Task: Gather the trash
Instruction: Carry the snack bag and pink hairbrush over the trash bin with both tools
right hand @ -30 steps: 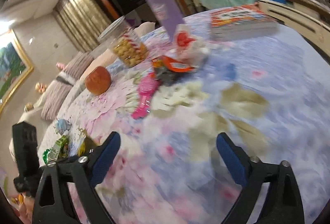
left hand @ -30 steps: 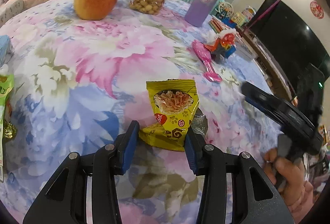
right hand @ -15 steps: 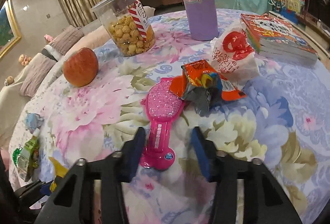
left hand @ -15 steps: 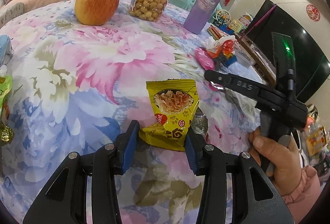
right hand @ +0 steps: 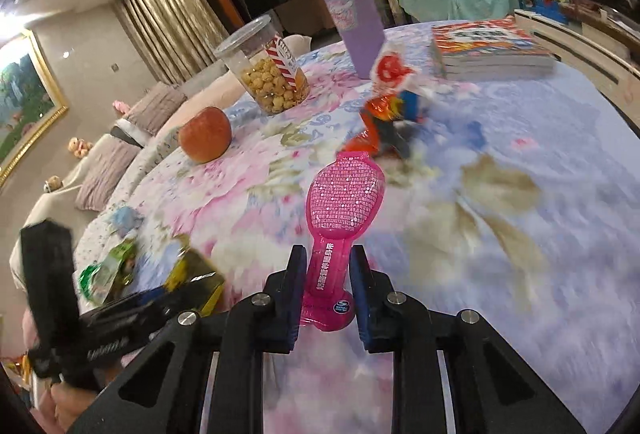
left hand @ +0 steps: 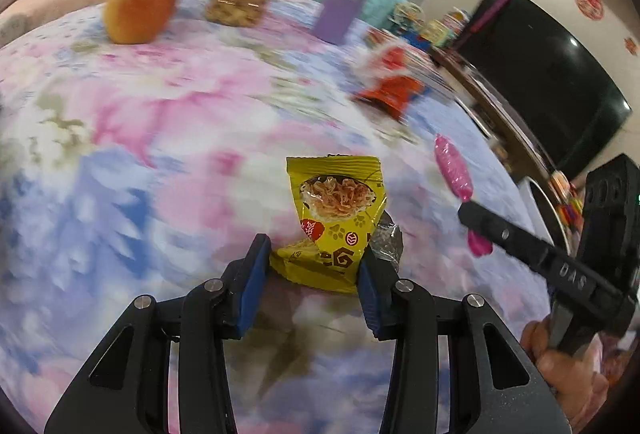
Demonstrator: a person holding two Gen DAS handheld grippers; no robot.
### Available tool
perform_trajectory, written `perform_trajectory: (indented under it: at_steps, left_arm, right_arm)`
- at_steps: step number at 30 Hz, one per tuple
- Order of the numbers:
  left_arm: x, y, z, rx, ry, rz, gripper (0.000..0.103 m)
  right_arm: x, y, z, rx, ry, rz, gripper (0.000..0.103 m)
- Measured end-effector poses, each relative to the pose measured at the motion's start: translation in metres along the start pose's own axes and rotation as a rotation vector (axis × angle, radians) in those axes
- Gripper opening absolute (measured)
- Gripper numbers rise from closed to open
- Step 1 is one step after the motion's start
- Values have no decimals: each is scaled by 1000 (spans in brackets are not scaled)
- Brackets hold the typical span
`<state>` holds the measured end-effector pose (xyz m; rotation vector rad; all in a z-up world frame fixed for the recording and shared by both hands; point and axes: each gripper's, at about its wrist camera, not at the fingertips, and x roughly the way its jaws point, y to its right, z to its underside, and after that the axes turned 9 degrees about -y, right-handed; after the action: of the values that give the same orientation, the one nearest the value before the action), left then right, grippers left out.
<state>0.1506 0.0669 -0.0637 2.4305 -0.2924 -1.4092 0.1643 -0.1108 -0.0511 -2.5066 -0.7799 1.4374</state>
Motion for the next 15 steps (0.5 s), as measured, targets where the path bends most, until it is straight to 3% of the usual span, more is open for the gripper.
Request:
perform_trajectory:
  at_steps: [5, 15]
  left_arm:
    - [10, 42, 7, 78, -33, 38, 40]
    - [22, 112, 18, 214, -72, 70, 40]
  right_arm:
    - [-46, 26, 37, 62, 40, 5, 22]
    - [-100, 72, 59, 168, 114, 61, 22]
